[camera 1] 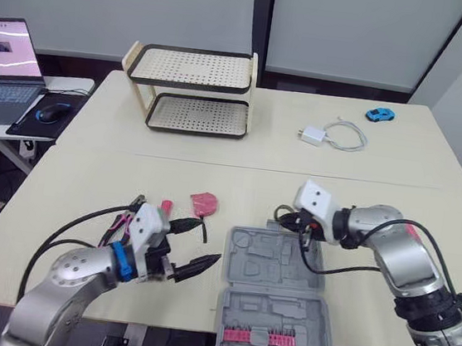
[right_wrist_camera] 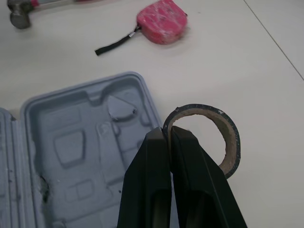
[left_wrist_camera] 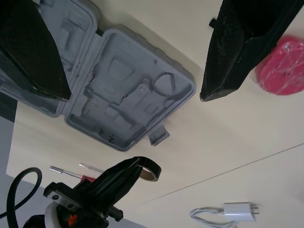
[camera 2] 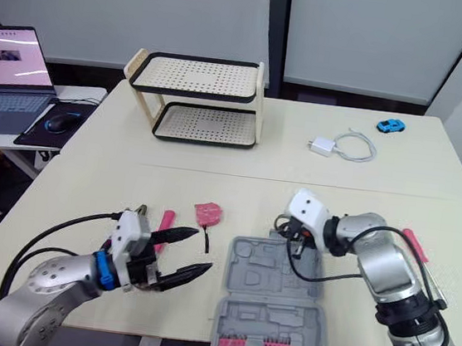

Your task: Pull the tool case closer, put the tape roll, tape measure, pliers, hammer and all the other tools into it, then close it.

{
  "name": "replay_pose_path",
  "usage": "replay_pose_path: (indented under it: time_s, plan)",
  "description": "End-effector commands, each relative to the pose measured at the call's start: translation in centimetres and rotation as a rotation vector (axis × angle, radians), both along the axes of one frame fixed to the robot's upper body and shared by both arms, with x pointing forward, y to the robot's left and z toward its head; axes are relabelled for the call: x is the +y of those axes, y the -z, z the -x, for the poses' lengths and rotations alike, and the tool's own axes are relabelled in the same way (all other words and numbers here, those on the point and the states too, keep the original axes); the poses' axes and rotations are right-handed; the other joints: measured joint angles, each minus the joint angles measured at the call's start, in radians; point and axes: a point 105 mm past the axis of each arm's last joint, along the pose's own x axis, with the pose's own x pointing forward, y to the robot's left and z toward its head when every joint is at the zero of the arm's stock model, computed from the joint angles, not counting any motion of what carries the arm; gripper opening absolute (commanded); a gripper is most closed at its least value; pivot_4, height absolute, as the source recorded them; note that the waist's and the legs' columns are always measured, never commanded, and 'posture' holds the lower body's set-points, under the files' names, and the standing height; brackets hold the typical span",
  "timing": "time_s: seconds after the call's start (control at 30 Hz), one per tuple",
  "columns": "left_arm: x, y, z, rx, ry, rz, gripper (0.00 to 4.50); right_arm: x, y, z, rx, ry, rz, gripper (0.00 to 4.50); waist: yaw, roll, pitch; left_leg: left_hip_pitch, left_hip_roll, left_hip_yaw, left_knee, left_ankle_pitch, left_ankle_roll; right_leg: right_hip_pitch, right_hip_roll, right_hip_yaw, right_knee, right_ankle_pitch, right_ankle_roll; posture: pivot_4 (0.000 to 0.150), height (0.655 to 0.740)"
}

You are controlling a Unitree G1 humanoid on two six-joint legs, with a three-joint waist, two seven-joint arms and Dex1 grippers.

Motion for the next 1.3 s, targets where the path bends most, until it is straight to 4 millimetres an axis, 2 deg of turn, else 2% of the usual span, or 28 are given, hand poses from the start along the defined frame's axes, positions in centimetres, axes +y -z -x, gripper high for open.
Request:
replay_pose_path:
  time_s: [0.03, 0.13, 0.47, 1.03, 1.3]
  plan:
    - [-0.1, -1.5, 0.4, -0.05, -0.001, 0.015, 4.5, 2.2, 0.0, 0.6, -0.039, -0.064, -0.005, 0.04, 0.0, 0.0, 0.0, 0.0, 0.0, 0.0, 0.0, 0.0, 0.0, 0.0, 0.0, 0.0, 0.0, 0.0, 0.0, 0.15, 0.74]
    - [-0.2, -1.6, 0.3, -0.055, -0.018, 0.026, 4.5, 3.8, 1.0, 1.3, -0.031, -0.113, -0.003, 0.04, -0.001, 0.0, 0.0, 0.0, 0.001, 0.0, 0.0, 0.0, 0.0, -0.001, 0.001, 0.0, 0.0, 0.0, 0.0, 0.15, 0.74]
    - [-0.4, -1.4, 0.6, -0.026, -0.005, 0.026, 4.5, 5.6, 2.9, 1.1, -0.017, -0.142, 0.002, 0.04, -0.009, 0.0, 0.0, 0.0, 0.001, 0.0, -0.001, 0.0, -0.001, -0.001, 0.001, 0.0, 0.0, 0.0, 0.0, 0.15, 0.74]
    - [0.5, -1.6, 0.5, -0.016, 0.015, -0.006, 4.5, 5.8, 4.7, 1.2, 0.011, -0.146, 0.041, 0.04, -0.01, 0.0, 0.0, 0.0, 0.001, 0.0, -0.001, -0.001, -0.001, -0.002, 0.002, 0.001, 0.0, 0.0, 0.0, 0.15, 0.74]
    - [0.4, -1.5, 0.6, -0.016, 0.02, -0.009, 4.5, 6.2, 4.9, 1.2, 0.041, -0.134, 0.03, 0.04, -0.01, 0.0, 0.0, 0.0, 0.001, -0.001, -0.001, -0.001, -0.001, -0.002, 0.002, 0.001, 0.0, 0.0, 0.0, 0.15, 0.74]
